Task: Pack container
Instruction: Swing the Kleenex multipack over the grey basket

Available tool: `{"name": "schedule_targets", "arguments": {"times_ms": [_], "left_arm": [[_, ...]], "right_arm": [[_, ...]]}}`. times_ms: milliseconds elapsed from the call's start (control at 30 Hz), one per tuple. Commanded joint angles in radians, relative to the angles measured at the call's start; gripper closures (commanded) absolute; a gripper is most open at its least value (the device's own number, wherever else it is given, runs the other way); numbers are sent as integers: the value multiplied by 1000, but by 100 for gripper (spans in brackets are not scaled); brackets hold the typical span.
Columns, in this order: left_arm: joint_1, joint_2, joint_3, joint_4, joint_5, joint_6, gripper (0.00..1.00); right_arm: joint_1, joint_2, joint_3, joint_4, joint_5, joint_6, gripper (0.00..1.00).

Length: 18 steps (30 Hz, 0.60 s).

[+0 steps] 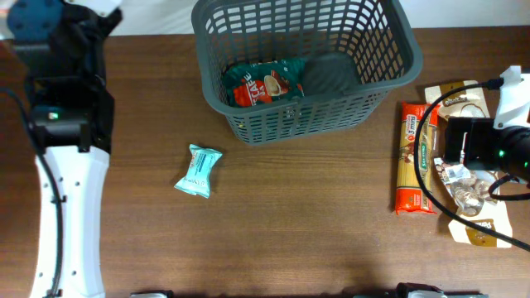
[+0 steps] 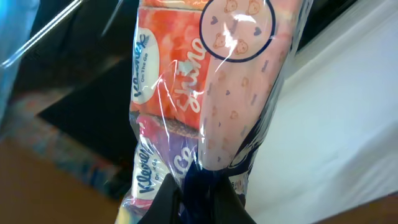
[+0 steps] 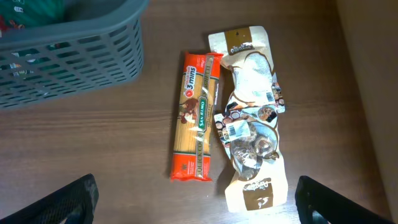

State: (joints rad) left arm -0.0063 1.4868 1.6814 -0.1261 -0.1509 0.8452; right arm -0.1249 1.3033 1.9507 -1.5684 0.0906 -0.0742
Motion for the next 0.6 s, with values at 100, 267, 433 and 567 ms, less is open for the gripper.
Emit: {"name": "schedule_targets", "arguments": {"times_ms": [100,267,433,567], "left_arm": [[-136,-7,23,-50,95,-44,98],[-229,-4,23,-103,124,-40,98],[-320,-4,23,-175,134,36,98],[-392,0,23,-237,134,43,98]], "right_arm": [[-6,-5,13,1,19,11,1],[-6,-5,13,1,19,11,1],[-6,-5,13,1,19,11,1],[-6,-5,13,1,19,11,1]]}}
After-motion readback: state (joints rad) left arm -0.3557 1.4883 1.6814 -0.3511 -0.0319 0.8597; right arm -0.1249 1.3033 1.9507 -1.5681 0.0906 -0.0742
